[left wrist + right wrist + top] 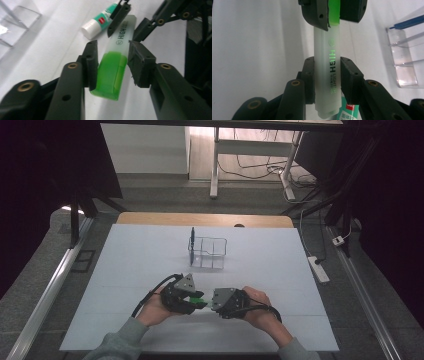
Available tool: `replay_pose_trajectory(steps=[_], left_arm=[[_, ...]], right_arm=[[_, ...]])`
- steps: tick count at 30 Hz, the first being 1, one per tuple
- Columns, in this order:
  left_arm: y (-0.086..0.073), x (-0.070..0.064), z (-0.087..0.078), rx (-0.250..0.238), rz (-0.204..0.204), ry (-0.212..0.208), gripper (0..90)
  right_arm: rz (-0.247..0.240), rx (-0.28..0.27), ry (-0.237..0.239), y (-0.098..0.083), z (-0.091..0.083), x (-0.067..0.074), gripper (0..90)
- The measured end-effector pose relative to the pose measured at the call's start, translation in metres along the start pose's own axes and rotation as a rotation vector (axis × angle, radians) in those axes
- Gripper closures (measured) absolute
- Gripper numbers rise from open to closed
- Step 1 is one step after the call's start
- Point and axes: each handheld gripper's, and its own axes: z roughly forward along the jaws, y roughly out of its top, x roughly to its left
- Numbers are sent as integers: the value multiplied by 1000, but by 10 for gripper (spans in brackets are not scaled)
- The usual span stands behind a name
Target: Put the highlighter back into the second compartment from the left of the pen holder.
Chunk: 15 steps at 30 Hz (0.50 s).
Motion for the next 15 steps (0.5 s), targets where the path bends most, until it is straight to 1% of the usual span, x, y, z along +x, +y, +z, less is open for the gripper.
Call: replay_pose_trajectory(steps=[2, 3, 4, 6, 8, 9, 10, 13, 14, 15], left_arm=[[-1, 2, -2, -21, -24, 9, 516], [-2, 3, -3, -32, -37, 18, 495], [-2, 3, -3, -47, -54, 25, 473], [-4, 5, -5, -67, -78, 33, 431], [-5, 7, -7, -83, -91, 41, 402], [-6, 8, -8, -96, -97, 45, 390], [-6, 8, -9, -108, -103, 49, 382], [-8, 10, -13, -148, -124, 57, 357], [-8, 11, -15, -160, -127, 56, 356], [-8, 11, -16, -171, -131, 55, 355]], right_arm=[[23, -15, -8, -2, -3, -2, 675], [27, -26, -12, -3, -4, -4, 676], [43, -36, -15, -4, -4, -4, 676], [61, -40, -31, -6, -6, -7, 676], [79, -51, -43, -8, -7, -9, 676], [95, -53, -48, -9, -7, -10, 676], [104, -48, -51, -9, -9, -11, 676], [143, -75, -72, -12, -12, -14, 677], [148, -73, -74, -13, -14, -16, 676], [166, -93, -85, -14, -14, -16, 677]])
